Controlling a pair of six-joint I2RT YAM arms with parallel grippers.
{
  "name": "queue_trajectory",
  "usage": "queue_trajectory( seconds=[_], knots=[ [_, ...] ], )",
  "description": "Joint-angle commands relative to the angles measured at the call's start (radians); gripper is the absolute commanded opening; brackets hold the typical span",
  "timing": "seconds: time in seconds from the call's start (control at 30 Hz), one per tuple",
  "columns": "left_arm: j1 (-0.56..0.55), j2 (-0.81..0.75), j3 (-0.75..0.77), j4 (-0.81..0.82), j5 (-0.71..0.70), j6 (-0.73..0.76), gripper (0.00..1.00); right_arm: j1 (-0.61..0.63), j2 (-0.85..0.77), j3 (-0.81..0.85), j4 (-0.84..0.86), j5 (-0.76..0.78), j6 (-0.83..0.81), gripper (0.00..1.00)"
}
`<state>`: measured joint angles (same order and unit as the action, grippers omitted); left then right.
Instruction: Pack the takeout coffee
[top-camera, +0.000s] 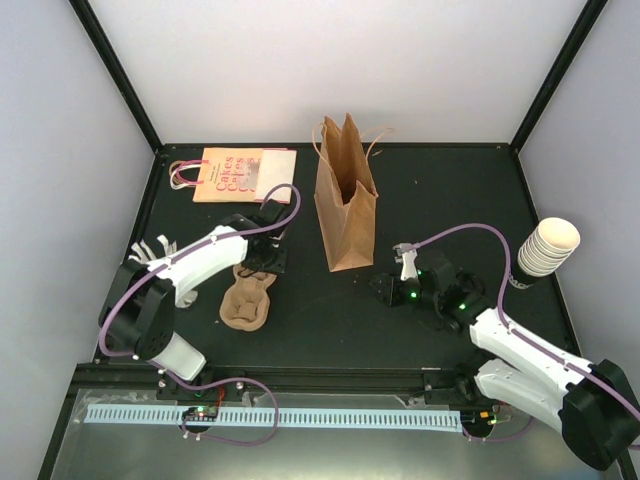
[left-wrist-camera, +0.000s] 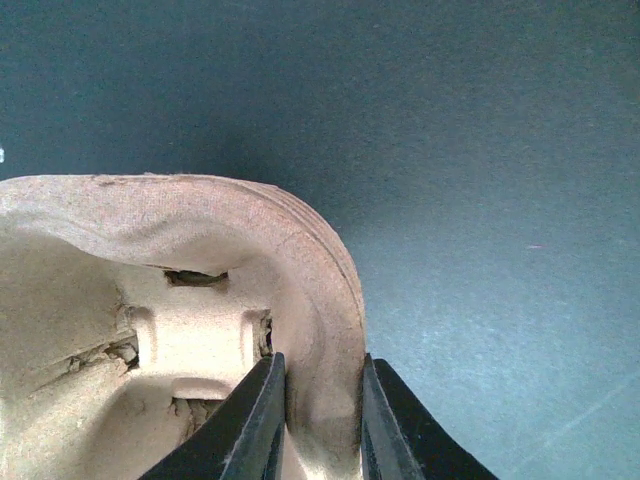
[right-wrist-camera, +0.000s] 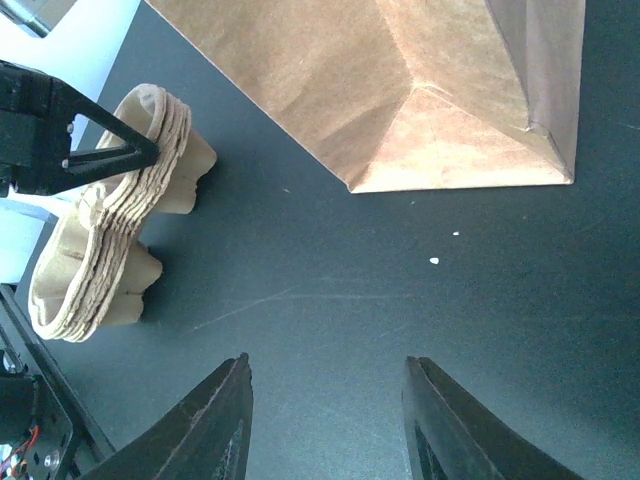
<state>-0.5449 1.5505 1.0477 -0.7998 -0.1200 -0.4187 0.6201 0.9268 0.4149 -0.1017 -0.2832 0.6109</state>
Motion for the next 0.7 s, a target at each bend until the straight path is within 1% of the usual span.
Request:
queue_trajectory(
  seconds=[0.0, 0.17, 0.4, 0.5, 0.67],
  knots=[
    [0.014, -0.049, 0.042, -0.003, 0.092, 0.006, 0.22, -0.004, 0.011, -0.008, 0.033, -0.023, 0.007, 0.45],
    [0.027, -0.061, 0.028, 0.02, 0.169, 0.008, 0.2, -0.003, 0.025, -0.016, 0.056, -0.047, 0.017, 0.45],
    [0.042, -0.084, 0.027, 0.024, 0.242, 0.018, 0.2, 0.013, 0.042, -0.041, 0.114, -0.077, 0.042, 0.45],
    [0.043, -0.093, 0.031, 0.017, 0.27, 0.019, 0.2, 0.06, 0.08, -0.042, 0.175, -0.079, 0.079, 0.45],
    [0.043, -0.117, 0.022, 0.012, 0.31, 0.017, 0.2, 0.184, 0.184, -0.018, 0.32, -0.05, 0.166, 0.45]
  ],
)
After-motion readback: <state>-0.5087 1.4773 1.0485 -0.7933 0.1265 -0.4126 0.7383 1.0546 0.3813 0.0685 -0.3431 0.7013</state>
